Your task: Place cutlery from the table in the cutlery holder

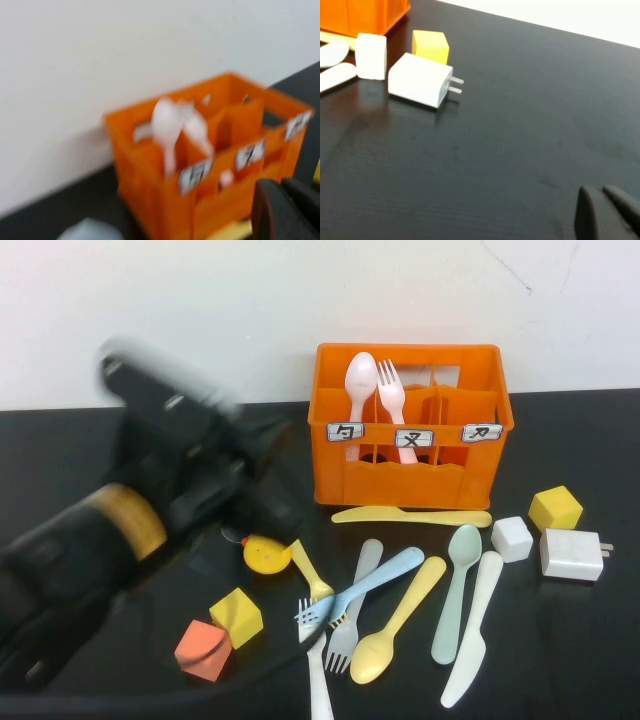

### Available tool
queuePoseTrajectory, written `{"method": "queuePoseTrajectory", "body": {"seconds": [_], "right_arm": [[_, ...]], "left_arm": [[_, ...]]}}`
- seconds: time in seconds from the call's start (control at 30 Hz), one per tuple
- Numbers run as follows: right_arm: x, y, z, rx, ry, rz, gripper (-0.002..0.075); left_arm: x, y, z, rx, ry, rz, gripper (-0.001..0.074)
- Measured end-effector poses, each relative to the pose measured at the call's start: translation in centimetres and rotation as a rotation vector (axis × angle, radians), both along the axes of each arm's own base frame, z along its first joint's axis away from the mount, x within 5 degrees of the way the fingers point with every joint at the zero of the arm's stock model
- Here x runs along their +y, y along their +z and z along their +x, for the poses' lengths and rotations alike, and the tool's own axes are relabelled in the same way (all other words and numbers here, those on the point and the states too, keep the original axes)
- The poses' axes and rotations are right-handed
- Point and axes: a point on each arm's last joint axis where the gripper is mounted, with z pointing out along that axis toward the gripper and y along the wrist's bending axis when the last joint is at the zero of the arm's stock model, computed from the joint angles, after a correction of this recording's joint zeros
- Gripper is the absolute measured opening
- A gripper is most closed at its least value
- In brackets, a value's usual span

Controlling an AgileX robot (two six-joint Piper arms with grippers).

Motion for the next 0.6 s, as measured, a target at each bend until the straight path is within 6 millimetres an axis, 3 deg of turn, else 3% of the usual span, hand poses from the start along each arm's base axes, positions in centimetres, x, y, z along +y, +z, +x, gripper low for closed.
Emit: {"method": "queuePoseTrajectory", "body": {"seconds": [0.3, 0.6], "right_arm": [[0.0, 0.0, 0.0, 0.0, 0.0, 0.0, -0.0003], [0.0, 0.0, 0.0, 0.0, 0.0, 0.0, -0.0003]], "left_arm": [[5.9, -1.7, -4.9, 0.029, 0.157, -0.083, 0.0], [10.1, -4.4, -9.7, 0.03, 0.298, -0.174, 0.0]]}}
